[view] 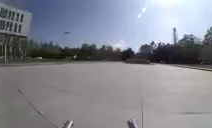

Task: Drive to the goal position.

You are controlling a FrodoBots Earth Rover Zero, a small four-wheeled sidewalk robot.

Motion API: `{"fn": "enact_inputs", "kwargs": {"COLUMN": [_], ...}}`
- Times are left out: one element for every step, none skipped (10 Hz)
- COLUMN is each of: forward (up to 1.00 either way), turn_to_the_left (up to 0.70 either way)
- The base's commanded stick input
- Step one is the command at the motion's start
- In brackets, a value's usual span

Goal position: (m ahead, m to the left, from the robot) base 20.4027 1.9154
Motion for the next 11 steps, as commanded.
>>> {"fn": "enact_inputs", "kwargs": {"forward": [1.00, 1.00, 1.00, 1.00, 1.00, 1.00, 1.00, 1.00, 1.00, 1.00, 1.00], "turn_to_the_left": [0.00, 0.00, 0.00, 0.00, 0.00, 0.00, 0.00, 0.00, 0.00, 0.00, 0.00]}}
